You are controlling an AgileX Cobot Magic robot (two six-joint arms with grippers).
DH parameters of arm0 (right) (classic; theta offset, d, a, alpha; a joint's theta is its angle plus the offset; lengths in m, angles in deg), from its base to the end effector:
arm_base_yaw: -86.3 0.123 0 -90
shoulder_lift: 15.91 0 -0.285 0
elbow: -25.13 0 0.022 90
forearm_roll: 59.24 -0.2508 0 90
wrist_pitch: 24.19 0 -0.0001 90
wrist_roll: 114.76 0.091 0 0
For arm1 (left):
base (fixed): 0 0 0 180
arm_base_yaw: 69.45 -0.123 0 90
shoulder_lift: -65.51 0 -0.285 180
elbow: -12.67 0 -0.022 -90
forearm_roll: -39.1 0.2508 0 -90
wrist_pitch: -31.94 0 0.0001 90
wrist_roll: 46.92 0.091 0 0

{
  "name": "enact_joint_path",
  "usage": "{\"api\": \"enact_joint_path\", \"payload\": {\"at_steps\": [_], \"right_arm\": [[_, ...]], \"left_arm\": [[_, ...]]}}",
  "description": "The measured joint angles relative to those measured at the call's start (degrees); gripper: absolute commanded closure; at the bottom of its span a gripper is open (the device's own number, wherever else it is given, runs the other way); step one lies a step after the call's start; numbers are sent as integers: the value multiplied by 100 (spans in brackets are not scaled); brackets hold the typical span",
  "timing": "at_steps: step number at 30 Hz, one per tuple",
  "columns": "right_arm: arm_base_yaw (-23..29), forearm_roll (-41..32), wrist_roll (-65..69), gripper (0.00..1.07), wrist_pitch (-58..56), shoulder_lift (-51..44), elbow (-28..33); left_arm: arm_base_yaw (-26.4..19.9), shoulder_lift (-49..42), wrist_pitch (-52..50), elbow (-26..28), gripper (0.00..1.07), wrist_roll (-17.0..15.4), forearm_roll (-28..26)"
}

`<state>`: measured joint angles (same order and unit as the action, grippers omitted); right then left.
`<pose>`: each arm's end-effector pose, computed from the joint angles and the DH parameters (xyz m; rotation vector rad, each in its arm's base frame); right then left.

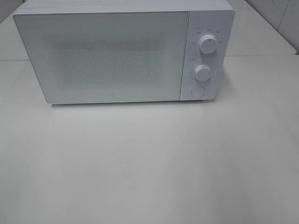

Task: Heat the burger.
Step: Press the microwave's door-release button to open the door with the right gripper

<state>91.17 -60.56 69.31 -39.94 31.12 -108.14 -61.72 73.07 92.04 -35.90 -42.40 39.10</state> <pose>0.1426 0.0127 0.3066 0.0036 1.9132 0.1263 -0.0049 0.0007 0.2782 0.2165 2.0172 -0.0353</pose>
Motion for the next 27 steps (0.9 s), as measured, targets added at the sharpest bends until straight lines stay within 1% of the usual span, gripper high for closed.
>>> {"api": "enact_joint_path", "payload": {"at_steps": [1, 2, 3, 4, 5, 6, 7, 9, 10, 11, 12, 15, 16, 18, 20, 22, 23, 26, 27], "right_arm": [[0, 0, -40, 76, 132, 120, 0], [0, 0, -40, 76, 132, 120, 0], [0, 0, -92, 83, 384, 332, 0], [0, 0, -92, 83, 384, 332, 0], [0, 0, -126, 88, 670, 539, 0], [0, 0, -166, 91, 796, 653, 0], [0, 0, -166, 91, 796, 653, 0], [0, 0, -166, 105, 1186, 1089, 0], [0, 0, -166, 105, 1186, 1089, 0], [0, 0, -166, 107, 1283, 1203, 0], [0, 0, -195, 107, 1478, 1421, 0], [0, 0, -212, 107, 1604, 1541, 0], [0, 6, -286, 107, 1874, 1776, 0], [0, 11, -338, 107, 2005, 1868, 0], [0, 23, -458, 107, 2676, 2298, 0], [0, 23, -470, 107, 2796, 2406, 0], [0, 23, -470, 107, 2974, 2641, 0], [0, 23, -470, 107, 3071, 2733, 17], [0, 23, -470, 107, 3398, 2951, 155]], "left_arm": [[0, 0, 0, 0, 106, 0, 0], [0, 0, 0, 0, 106, 0, 0], [0, 0, 0, 0, 106, 0, 0], [0, 0, 0, 0, 106, 0, 0], [0, 0, 0, 0, 106, 0, 0], [0, 0, 0, 0, 106, 0, 0], [0, 0, 0, 0, 106, 0, 0], [0, 0, 0, 0, 106, 0, 0], [0, 0, 0, 0, 106, 0, 0], [0, 0, 0, 0, 106, 0, 0], [0, 0, 0, 0, 106, 0, 0], [0, 0, 0, 0, 106, 0, 0], [0, 0, 0, 0, 106, 0, 0], [0, 0, 0, 0, 106, 0, 0], [0, 0, 0, 0, 106, 0, 0], [0, 0, 0, 0, 106, 0, 0], [0, 0, 0, 0, 106, 0, 0], [0, 0, 0, 0, 106, 0, 0], [0, 0, 0, 0, 106, 0, 0]]}}
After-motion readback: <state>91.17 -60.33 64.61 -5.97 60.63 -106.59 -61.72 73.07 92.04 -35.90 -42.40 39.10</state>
